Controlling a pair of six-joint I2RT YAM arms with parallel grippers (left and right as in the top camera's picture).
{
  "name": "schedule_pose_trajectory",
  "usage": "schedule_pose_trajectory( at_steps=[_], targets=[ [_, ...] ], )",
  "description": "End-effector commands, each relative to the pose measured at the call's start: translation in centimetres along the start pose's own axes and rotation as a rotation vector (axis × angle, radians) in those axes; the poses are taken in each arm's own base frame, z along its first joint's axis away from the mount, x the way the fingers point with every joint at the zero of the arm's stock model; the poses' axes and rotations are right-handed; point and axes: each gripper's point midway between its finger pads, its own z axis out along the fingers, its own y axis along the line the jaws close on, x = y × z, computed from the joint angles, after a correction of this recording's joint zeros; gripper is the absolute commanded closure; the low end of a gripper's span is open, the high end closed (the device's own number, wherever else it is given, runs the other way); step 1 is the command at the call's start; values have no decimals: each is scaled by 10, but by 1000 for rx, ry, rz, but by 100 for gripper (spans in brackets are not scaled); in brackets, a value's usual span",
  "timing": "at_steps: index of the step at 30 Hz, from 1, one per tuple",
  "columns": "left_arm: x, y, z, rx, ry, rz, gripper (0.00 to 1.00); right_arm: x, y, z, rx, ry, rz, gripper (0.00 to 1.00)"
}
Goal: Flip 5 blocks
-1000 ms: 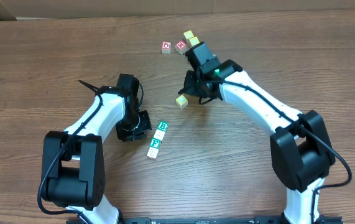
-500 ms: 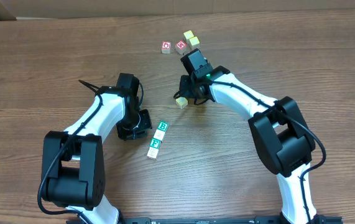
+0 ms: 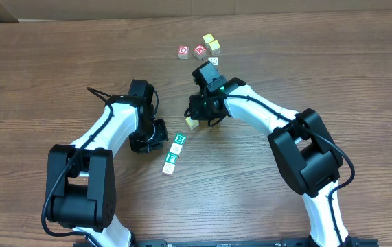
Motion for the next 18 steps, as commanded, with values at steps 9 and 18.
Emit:
schedule_pose_trajectory(
  at_steps=[9,18],
  targets=[
    [3,-3,0,11,-1,36,96,11,23,3,-44,29,-118,95],
    [-22,-2,-1,-12,-110,47,96,14,26,3,-56,40,-145,95]
  ],
)
